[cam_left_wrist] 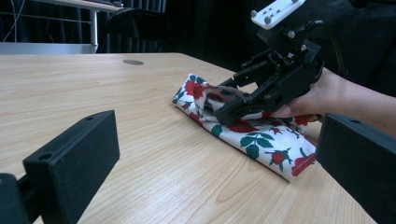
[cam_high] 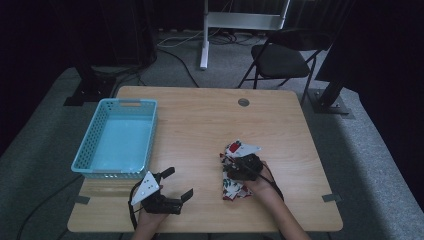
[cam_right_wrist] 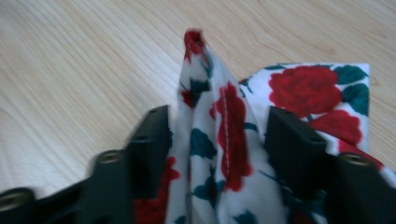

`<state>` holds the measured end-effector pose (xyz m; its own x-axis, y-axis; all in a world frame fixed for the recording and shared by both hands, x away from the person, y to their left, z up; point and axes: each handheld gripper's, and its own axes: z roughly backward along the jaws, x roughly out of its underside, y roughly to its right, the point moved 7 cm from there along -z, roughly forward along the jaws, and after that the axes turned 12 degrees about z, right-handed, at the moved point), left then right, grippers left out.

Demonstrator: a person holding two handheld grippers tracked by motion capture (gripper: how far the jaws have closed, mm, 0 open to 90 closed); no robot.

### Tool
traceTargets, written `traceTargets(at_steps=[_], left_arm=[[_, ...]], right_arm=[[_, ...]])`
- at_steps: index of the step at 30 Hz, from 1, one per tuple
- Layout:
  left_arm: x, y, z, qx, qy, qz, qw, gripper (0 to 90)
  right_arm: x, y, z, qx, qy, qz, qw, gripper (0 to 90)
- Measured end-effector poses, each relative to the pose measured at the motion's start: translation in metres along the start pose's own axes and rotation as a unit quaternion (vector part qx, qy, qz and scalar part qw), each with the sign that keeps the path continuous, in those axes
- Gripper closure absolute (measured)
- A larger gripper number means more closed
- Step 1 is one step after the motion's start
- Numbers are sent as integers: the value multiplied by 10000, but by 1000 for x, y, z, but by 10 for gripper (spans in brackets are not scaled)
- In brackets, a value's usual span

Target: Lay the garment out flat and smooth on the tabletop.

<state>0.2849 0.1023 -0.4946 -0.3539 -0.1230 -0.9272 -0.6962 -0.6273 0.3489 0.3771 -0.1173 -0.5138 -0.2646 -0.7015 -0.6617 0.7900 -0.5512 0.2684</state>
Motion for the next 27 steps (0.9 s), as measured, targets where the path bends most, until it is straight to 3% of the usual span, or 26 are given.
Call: traceTargets(at_steps=[5,9,22,27], left_arm=[[0,0,0,-2,-4,11,10000,4],[0,0,0,0,-17,18,10000,4],[0,-1,0,-8,-22,32,10000,5],[0,-1,0,-9,-24,36,10000,5]], right_arm=[[1,9,9,138,171,-182,9996,741],[2,16,21,155,384,-384,9984,801],[19,33,60,275,928,-1065,9896,790],[35,42,75,488,1005,-1315,9850,780]])
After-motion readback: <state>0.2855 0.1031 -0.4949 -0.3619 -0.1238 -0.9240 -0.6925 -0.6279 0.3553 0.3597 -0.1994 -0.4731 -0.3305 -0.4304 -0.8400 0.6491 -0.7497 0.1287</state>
